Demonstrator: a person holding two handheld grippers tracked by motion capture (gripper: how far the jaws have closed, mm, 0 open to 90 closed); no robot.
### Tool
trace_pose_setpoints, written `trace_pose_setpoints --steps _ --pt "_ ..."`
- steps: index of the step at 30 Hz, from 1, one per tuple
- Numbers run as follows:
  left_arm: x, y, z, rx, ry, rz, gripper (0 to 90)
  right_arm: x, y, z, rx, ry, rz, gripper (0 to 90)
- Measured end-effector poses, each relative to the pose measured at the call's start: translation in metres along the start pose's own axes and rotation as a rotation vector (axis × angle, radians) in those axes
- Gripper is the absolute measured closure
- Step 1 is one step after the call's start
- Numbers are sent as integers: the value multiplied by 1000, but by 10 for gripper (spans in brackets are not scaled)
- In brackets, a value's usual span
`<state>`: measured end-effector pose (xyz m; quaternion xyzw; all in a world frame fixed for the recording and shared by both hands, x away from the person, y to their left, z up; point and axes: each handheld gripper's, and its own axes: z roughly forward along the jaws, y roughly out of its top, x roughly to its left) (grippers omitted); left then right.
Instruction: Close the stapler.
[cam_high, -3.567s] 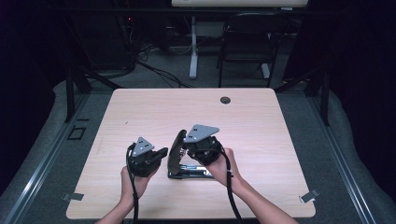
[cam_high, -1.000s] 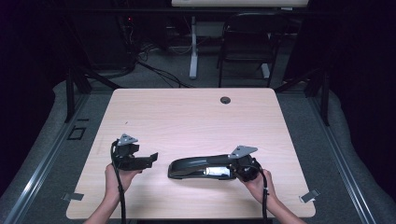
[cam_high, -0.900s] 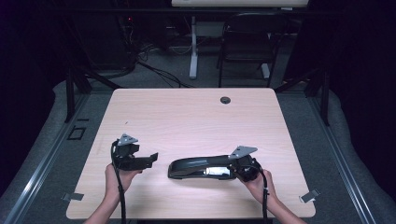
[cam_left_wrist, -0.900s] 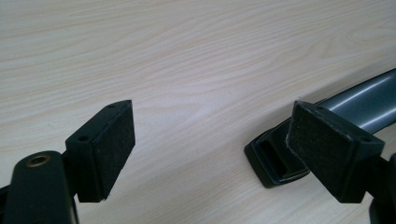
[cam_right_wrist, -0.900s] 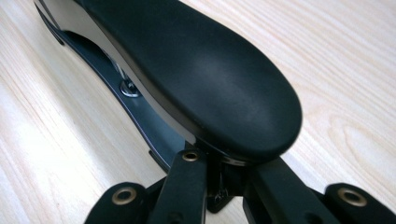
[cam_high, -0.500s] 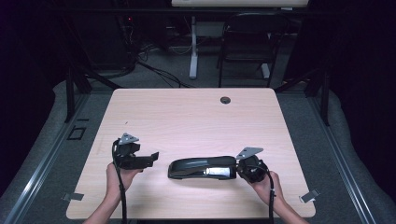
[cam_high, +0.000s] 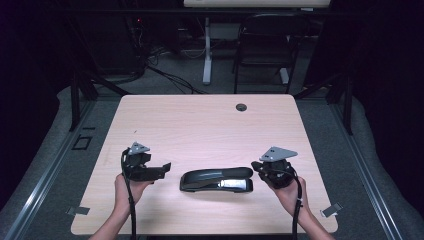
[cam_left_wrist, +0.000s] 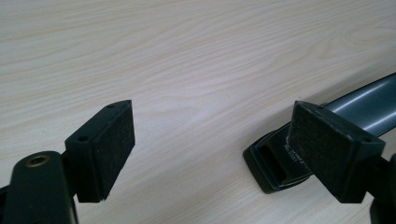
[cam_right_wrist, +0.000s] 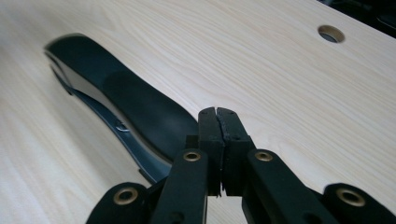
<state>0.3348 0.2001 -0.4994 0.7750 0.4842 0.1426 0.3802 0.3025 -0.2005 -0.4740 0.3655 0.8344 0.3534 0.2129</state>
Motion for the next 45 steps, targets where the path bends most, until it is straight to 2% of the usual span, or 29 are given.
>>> trace_pose_setpoints --steps 4,8,17,24,45 --pt "0 0 0 1 1 -1 150 11 4 5 16 19 -27 894" --pt "0 0 -1 0 1 1 150 13 5 12 30 30 -34 900" --pt "0 0 0 1 -1 3 150 13 5 12 32 33 -33 900" --pt "0 0 -1 -1 1 3 150 13 0 16 63 23 -40 900" --pt "0 0 0 3 -1 8 149 12 -9 26 96 27 -22 900"
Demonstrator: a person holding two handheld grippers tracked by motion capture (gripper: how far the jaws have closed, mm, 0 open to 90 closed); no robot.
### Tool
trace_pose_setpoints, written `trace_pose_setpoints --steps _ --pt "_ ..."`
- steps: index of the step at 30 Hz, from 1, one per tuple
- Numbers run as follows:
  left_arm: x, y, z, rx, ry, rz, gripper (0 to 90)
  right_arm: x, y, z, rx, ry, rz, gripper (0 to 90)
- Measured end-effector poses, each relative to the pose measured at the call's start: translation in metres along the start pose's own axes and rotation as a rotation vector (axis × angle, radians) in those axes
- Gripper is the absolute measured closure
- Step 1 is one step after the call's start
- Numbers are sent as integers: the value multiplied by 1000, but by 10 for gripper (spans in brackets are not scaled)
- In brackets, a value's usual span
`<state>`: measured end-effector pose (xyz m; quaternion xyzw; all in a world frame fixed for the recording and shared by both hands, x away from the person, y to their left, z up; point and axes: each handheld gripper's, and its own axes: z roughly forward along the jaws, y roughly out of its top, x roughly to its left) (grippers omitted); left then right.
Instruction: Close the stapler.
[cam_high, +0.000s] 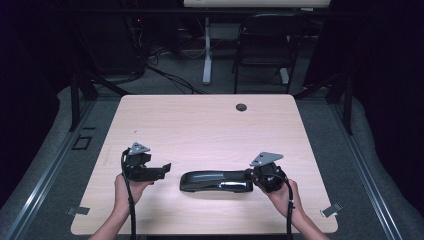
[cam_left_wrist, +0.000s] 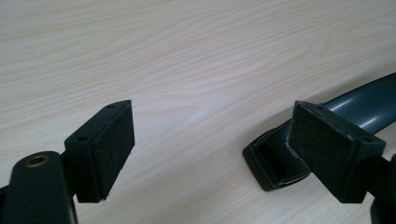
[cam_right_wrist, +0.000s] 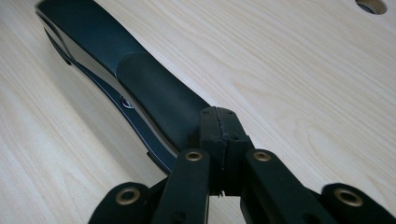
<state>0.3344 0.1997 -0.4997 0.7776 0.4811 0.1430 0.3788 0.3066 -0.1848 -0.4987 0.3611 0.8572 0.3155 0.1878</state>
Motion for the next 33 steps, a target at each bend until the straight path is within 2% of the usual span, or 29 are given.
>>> trace_pose_setpoints --steps 1,10,19,20,23,27,29,33 --pt "0 0 0 0 0 1 148 -1 0 1 11 3 -5 900" --pt "-1 -1 2 4 2 6 149 -1 -2 2 -2 3 4 900" --pt "-3 -1 4 11 3 5 149 -1 -2 4 27 7 3 900" --pt "-3 -1 4 11 3 7 148 -1 -3 3 16 9 6 900" --pt "-2 0 3 12 1 8 148 1 -1 3 30 -3 -16 900" --pt "0 0 3 10 -1 6 149 -1 2 -5 -16 10 -5 900" --pt "0 0 4 8 1 7 148 0 4 -7 -20 5 -13 900" --pt "-1 0 3 11 -4 15 148 -1 5 -10 -46 15 3 900"
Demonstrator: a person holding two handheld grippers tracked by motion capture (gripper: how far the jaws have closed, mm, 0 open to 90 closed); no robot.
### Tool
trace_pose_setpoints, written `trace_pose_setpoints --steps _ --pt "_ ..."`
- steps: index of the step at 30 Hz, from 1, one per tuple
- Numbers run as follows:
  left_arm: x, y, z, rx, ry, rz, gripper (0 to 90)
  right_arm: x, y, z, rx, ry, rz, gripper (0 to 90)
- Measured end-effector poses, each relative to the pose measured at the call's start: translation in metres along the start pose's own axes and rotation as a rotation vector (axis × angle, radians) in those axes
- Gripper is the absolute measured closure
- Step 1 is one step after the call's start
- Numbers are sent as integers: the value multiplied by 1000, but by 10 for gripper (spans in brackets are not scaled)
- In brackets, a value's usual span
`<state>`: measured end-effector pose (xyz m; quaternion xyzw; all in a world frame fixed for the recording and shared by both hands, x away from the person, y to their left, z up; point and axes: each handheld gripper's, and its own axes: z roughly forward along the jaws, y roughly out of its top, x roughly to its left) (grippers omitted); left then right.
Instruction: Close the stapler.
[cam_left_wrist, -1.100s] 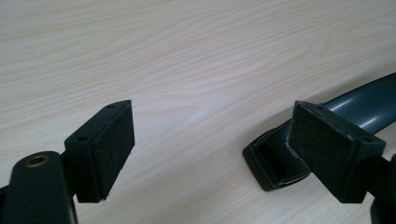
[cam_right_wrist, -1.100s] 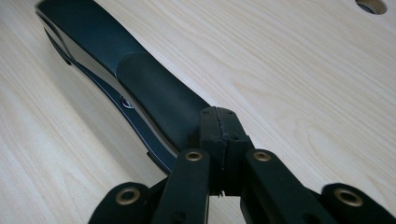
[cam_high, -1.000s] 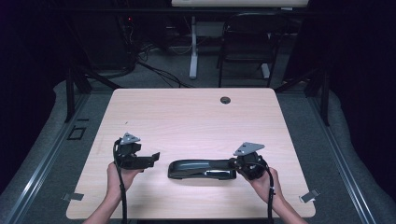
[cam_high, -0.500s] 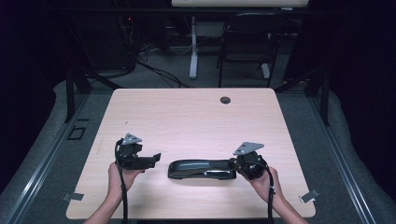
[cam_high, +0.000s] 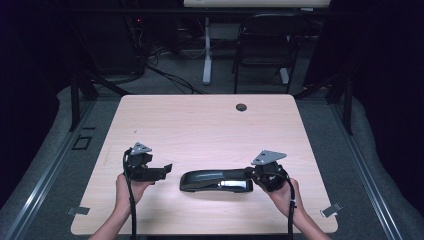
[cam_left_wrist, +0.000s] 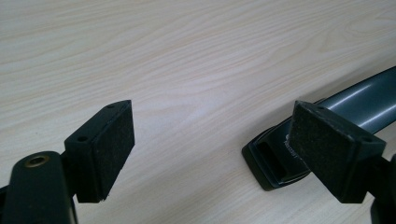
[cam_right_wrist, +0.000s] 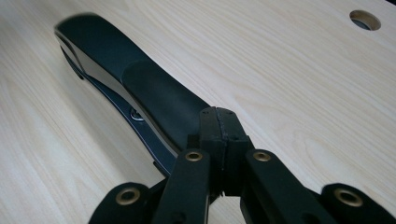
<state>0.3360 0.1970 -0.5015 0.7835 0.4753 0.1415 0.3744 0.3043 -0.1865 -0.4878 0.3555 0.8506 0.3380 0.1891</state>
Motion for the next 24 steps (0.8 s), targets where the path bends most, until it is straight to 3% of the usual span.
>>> trace_pose_setpoints --steps 10,16,19,24 --pt "-1 0 -2 -14 -12 -2 146 4 6 -4 -16 18 -8 837" --pt "0 0 -2 -14 -11 -1 145 -1 10 -13 -40 55 -2 656" --pt "0 0 -2 -15 -10 3 145 -5 10 -17 -34 49 0 527" --pt "0 0 -1 -17 -9 -4 145 -15 8 -23 -25 39 17 392"
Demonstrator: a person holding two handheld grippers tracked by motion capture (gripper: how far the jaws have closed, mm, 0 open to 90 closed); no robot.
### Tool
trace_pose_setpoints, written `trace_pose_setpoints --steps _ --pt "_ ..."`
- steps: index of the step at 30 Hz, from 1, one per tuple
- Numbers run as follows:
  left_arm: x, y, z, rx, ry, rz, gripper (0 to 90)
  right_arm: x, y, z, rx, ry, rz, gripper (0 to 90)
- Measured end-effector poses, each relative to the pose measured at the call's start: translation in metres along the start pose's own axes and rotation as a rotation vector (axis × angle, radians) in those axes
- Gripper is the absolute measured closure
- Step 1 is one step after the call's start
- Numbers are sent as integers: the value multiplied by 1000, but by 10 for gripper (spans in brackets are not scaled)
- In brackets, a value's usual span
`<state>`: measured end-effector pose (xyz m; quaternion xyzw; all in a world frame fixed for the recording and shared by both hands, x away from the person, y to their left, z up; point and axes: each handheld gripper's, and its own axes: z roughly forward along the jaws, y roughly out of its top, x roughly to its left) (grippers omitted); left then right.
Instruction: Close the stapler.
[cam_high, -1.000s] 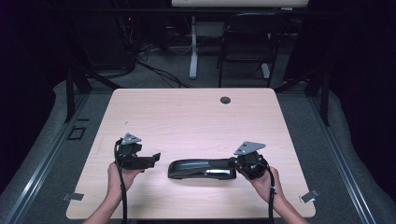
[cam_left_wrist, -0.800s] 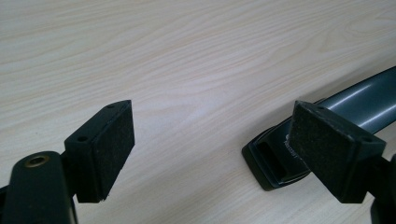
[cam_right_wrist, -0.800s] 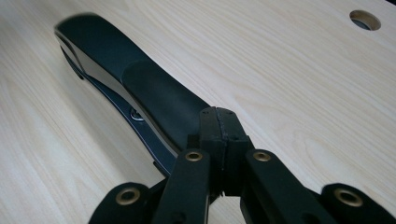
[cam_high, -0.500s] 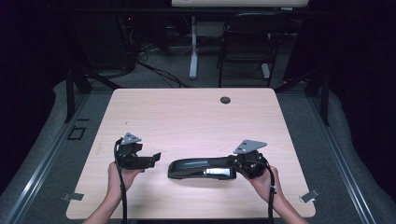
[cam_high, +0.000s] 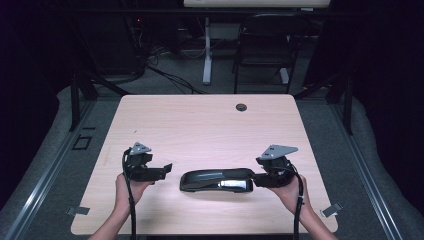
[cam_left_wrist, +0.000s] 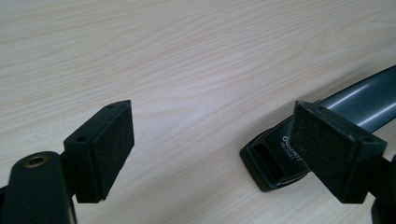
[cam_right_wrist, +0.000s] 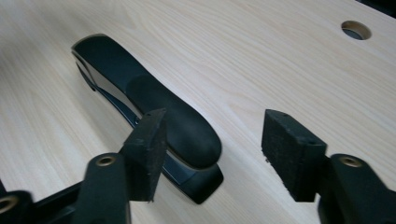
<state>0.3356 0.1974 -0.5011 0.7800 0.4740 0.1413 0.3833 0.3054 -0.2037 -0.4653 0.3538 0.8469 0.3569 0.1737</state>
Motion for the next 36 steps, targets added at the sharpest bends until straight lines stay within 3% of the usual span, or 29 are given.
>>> trace_pose_setpoints --steps 9,16,24,27,31,36 --pt "1 0 -1 7 -1 2 145 -18 -9 -10 25 -18 34 213" --pt "1 0 -1 8 1 -1 145 -34 -19 -15 66 -51 65 153" --pt "3 0 -1 6 0 2 146 -56 -37 -19 118 -44 134 117" --pt "2 0 0 10 -1 -3 146 -63 -45 -16 161 -45 169 38" --pt "1 0 3 17 -2 7 147 -73 -53 -8 205 -50 192 0" --pt "1 0 5 24 1 11 147 -79 -59 -1 258 -38 182 0"
